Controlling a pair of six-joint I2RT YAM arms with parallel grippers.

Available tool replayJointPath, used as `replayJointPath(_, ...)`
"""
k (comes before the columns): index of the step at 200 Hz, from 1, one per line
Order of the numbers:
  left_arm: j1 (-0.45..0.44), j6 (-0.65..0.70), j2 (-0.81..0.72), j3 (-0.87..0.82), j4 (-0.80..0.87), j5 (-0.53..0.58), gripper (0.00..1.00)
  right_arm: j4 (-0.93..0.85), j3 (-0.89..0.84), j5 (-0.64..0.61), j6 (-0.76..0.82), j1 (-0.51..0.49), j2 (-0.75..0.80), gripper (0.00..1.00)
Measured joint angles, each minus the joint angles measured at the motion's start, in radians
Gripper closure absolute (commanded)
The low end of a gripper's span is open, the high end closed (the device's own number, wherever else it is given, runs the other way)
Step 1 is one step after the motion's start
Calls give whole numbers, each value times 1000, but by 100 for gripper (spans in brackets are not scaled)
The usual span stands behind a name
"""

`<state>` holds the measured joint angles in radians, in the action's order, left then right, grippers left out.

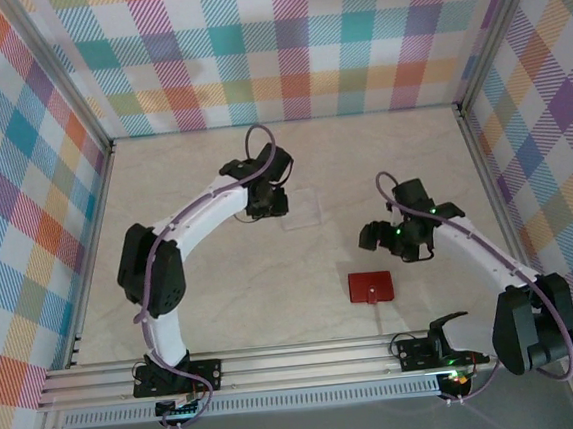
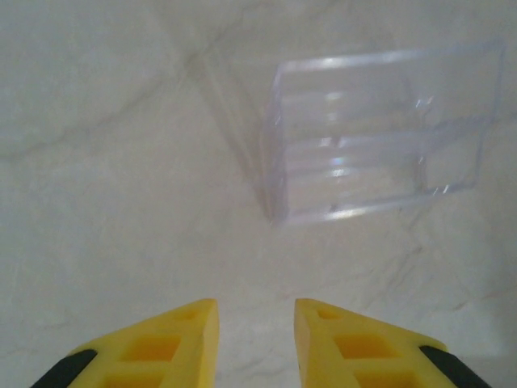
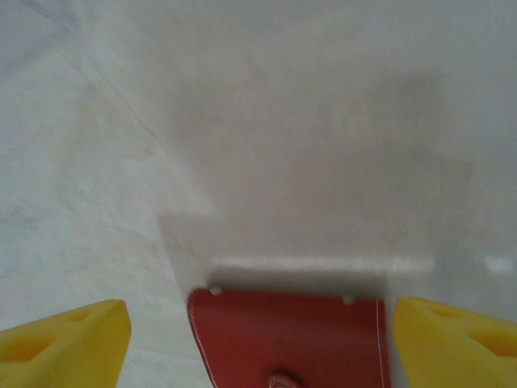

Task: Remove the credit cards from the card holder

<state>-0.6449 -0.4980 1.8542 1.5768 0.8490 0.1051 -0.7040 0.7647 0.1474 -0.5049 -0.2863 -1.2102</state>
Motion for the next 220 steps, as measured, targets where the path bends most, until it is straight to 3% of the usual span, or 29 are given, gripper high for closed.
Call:
replayJointPath(46,0,-9,-137,-233,-74,-48,68,-12,-185,-19,-209,-105,104,12)
replayJointPath(102,1,-11,-235,-358,-116,-60,67,86,-193,-9,-282,-200,15,14)
replayJointPath(162,51,-11,-346,-469,-130,-60,65,149,61,-35,-232,-350,-257,13)
replayJointPath(220,113,-6,-421,-549,-128,-76,65,130,355,-97,-53,-497,-560,14)
